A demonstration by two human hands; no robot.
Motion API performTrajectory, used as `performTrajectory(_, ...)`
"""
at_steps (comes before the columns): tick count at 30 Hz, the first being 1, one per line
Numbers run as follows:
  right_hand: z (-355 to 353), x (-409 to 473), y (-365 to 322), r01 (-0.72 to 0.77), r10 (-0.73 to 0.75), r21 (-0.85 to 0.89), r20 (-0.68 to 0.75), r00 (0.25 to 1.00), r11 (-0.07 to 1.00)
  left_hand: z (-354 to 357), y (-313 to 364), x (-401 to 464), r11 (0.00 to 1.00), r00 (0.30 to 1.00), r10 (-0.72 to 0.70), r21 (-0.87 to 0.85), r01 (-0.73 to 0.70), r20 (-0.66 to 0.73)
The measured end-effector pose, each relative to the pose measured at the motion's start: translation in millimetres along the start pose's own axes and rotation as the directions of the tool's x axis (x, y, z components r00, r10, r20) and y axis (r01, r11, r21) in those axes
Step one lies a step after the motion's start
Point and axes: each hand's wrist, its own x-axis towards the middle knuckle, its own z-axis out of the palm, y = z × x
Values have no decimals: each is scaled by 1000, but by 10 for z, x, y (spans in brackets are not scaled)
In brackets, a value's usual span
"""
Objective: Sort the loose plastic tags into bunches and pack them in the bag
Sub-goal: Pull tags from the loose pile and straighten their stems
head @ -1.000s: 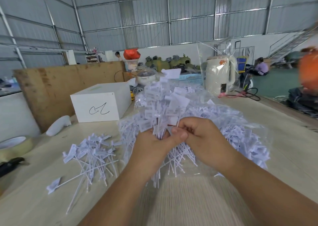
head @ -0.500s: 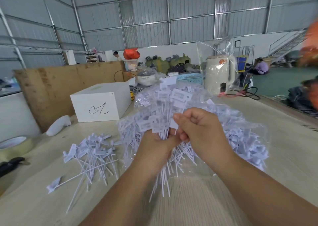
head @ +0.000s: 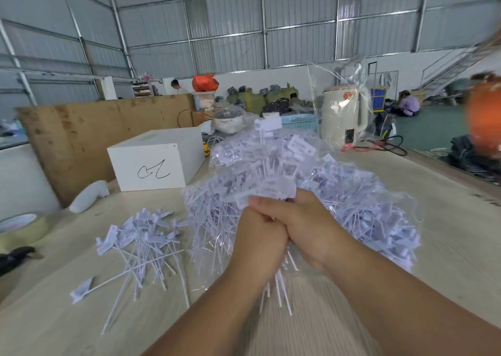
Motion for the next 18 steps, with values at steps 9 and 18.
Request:
performTrajectory(9, -85, 102, 43, -59, 79, 177, -106, 991, 982, -38, -18, -89, 918, 983, 62, 377, -125, 176)
performTrajectory(18, -445, 163, -266, -73, 119, 218, -208, 971, 973, -328, -143, 22, 904, 989, -36, 427, -29, 144)
